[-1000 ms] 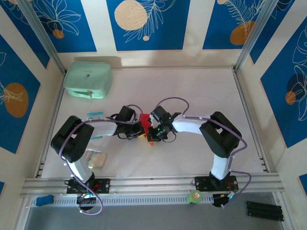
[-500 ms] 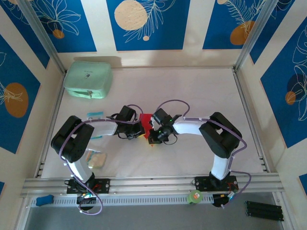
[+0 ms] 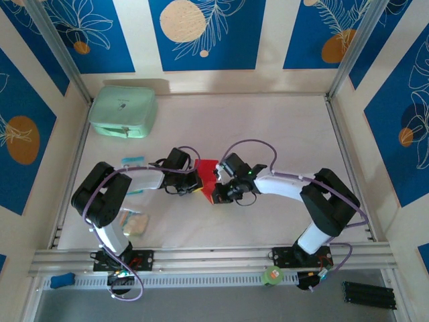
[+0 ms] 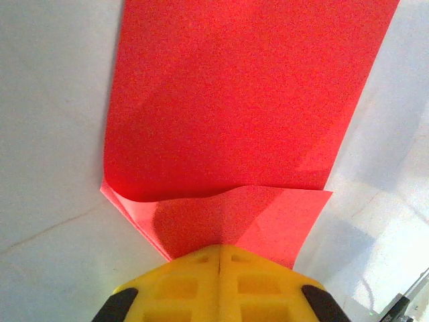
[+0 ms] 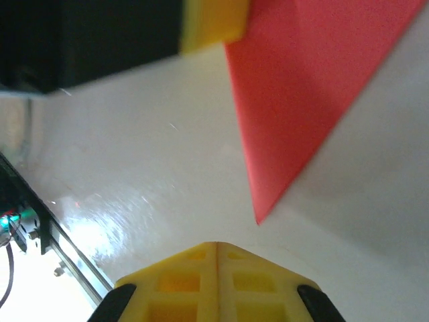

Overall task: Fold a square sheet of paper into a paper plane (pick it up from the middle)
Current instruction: Third fold the triangle at the center of the table.

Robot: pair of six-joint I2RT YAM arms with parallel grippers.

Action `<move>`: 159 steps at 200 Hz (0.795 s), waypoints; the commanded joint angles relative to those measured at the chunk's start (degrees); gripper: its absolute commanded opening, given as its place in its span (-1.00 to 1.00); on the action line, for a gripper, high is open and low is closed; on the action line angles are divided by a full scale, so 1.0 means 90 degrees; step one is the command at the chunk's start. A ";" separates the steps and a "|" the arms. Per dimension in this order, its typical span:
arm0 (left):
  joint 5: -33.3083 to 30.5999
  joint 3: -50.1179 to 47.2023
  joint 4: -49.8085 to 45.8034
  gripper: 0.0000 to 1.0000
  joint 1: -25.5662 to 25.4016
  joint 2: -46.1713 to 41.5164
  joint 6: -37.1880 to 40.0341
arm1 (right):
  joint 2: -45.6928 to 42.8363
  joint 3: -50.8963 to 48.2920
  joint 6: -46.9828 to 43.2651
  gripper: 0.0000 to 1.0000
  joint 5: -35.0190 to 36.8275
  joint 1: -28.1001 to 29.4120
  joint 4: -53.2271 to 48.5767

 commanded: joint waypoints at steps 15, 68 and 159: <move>-0.0449 -0.0083 -0.0597 -0.97 -0.0017 0.0195 -0.0112 | 0.0593 0.0633 -0.0082 -0.94 0.0069 0.0008 0.0170; -0.0277 -0.0086 -0.0449 -0.97 -0.0016 0.0099 -0.0224 | 0.1275 0.0844 0.0064 -0.98 0.0215 0.0105 0.0229; 0.0636 -0.0251 0.1120 -0.78 -0.0016 -0.0111 -0.0149 | 0.1510 0.0282 -0.0390 -1.00 0.0245 -0.0053 -0.0024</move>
